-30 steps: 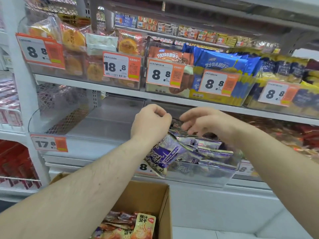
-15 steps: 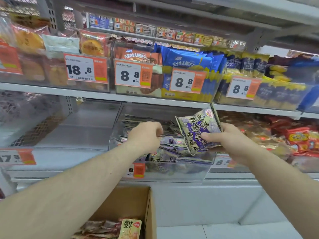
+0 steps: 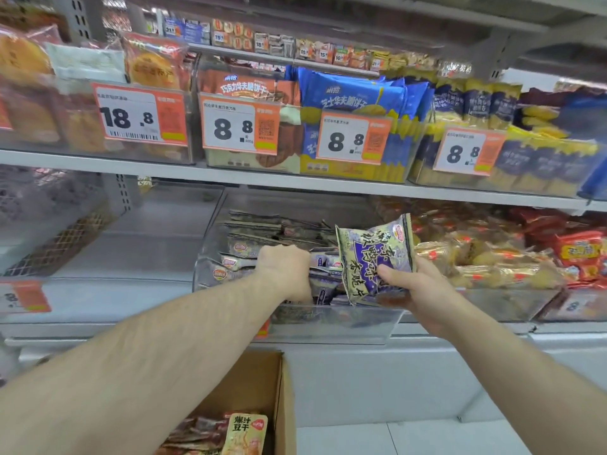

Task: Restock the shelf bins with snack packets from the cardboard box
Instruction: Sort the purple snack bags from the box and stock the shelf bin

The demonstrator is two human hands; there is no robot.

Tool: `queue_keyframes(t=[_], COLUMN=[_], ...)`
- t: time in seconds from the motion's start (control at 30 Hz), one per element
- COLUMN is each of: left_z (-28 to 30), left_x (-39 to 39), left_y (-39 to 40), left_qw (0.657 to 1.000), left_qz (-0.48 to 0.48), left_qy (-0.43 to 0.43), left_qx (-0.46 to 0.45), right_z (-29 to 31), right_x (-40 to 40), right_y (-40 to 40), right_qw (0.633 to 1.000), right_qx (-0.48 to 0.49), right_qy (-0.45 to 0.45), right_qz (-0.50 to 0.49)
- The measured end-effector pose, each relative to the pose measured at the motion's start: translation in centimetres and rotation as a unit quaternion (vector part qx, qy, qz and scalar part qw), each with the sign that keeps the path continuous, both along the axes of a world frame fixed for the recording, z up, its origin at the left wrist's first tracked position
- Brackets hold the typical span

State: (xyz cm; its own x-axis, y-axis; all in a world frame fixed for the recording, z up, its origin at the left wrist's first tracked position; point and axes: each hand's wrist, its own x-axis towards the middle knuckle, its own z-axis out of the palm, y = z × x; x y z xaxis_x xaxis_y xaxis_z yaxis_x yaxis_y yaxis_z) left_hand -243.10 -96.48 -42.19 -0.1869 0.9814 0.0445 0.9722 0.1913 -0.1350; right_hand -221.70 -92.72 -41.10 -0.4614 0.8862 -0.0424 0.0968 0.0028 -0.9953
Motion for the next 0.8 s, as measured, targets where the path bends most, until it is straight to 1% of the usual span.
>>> queue_keyframes(t=[0.07, 0.13, 0.17, 0.23, 0.3, 0.37, 0.43, 0.5, 0.57, 0.63, 0.73, 0.8], left_z=[0.0, -0.1, 0.0, 0.2, 0.5, 0.6, 0.4, 0.0, -0.5, -0.9, -1.6, -1.8], left_x=[0.0, -0.4, -0.7, -1.8, -3.1, -4.4, -5.3, -5.7, -5.8, -6.1, -6.6, -6.7], left_y=[-0.1, -0.2, -0.5, -1.1, -2.3, -3.7, -5.1, -6.2, -6.6, -6.6, -6.4, -6.4], left_qw=[1.0, 0.999, 0.998, 0.995, 0.989, 0.974, 0.961, 0.959, 0.956, 0.953, 0.948, 0.946], left_qz=[0.016, 0.007, 0.005, 0.009, 0.028, 0.057, 0.068, 0.066, 0.065, 0.065, 0.068, 0.064], left_qy=[-0.018, -0.045, -0.065, -0.098, -0.139, -0.209, -0.25, -0.257, -0.265, -0.272, -0.293, -0.3], left_qx=[0.004, 0.001, 0.004, 0.022, 0.047, 0.073, 0.091, 0.1, 0.111, 0.113, 0.107, 0.106], right_z=[0.0, 0.1, 0.3, 0.6, 0.7, 0.7, 0.7, 0.7, 0.9, 1.5, 3.2, 4.0], right_x=[-0.2, -0.7, -0.9, -1.6, -2.5, -3.5, -4.4, -5.0, -5.3, -5.8, -7.0, -7.7], right_y=[0.1, 0.0, -0.2, -0.6, -0.8, -1.1, -1.3, -1.3, -0.9, -0.3, 0.4, 0.4], right_qw=[1.0, 1.0, 0.999, 0.993, 0.977, 0.956, 0.937, 0.917, 0.892, 0.857, 0.788, 0.742], right_qx=[0.004, 0.018, 0.035, 0.11, 0.198, 0.265, 0.303, 0.324, 0.332, 0.34, 0.351, 0.369], right_qy=[-0.005, -0.008, -0.009, -0.035, -0.078, -0.126, -0.171, -0.225, -0.294, -0.367, -0.475, -0.522], right_qz=[0.004, 0.007, 0.008, 0.011, 0.021, 0.021, 0.023, 0.047, 0.089, 0.128, 0.173, 0.202])
